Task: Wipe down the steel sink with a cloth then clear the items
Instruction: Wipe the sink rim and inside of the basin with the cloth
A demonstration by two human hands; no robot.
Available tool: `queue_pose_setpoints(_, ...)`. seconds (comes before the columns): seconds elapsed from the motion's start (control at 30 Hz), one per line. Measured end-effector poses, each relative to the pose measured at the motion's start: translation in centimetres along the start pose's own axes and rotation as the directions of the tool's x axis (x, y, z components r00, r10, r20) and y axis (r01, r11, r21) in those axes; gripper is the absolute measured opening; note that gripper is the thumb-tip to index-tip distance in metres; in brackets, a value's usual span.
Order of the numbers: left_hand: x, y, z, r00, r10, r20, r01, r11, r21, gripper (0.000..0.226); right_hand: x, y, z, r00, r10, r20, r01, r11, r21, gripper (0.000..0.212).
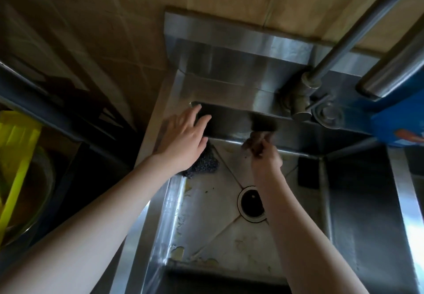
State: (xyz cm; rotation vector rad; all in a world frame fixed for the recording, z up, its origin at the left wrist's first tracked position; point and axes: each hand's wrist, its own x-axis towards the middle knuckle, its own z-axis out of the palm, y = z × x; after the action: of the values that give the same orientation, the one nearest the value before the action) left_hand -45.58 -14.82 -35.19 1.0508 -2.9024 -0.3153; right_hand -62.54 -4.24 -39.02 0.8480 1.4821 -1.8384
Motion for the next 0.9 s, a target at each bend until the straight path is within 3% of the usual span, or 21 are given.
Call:
queue_pose_setpoints(0.07,1.3,0.2,0.2,1.000,0.010,0.003,-0.010,1.000,-0.003,0.052,1.4,-0.8,0.9,0.998,-0.052,0.016,0.051,0.997,0.066,0.011)
queue_pose_setpoints(0.1,1.9,0.2,0.3,1.000,0.013,0.011,-0.013,1.000,-0.005,0.052,2.0,-1.0,1.6,0.998,-0.040,0.047,0.033,0.991,0.129,0.015)
queue_pose_setpoints(0.17,3.2,0.2,0.5,1.000,0.003,0.026,-0.003,1.000,-0.006,0.052,2.4,-0.3,2.5,0.996,-0.042,0.073,0.036,0.996,0.081,0.018)
queue_pose_setpoints(0.3,4.8,0.0,0.6,0.999,-0.007,0.036,0.006,1.000,0.014,0.052,1.9,2.5,4.7,0.995,-0.081,-0.066,0.080,0.997,-0.024,0.048)
queue_pose_setpoints(0.53,5.9,0.4,0.4,0.999,0.029,0.018,-0.030,0.999,0.043,0.053,2.3,4.5,4.7,0.964,-0.233,-0.132,0.231,0.973,-0.030,0.048)
queue_pose_setpoints(0.73,6.5,1.8,1.2,0.995,0.073,0.061,-0.072,0.997,-0.009,0.055,6.7,-2.8,0.8,0.903,-0.329,-0.277,0.380,0.912,0.155,0.053)
queue_pose_setpoints(0.9,6.7,2.6,1.7,0.995,0.081,0.050,-0.082,0.997,0.006,0.055,9.7,-9.8,-3.5,0.842,-0.393,-0.369,0.471,0.869,0.149,0.055)
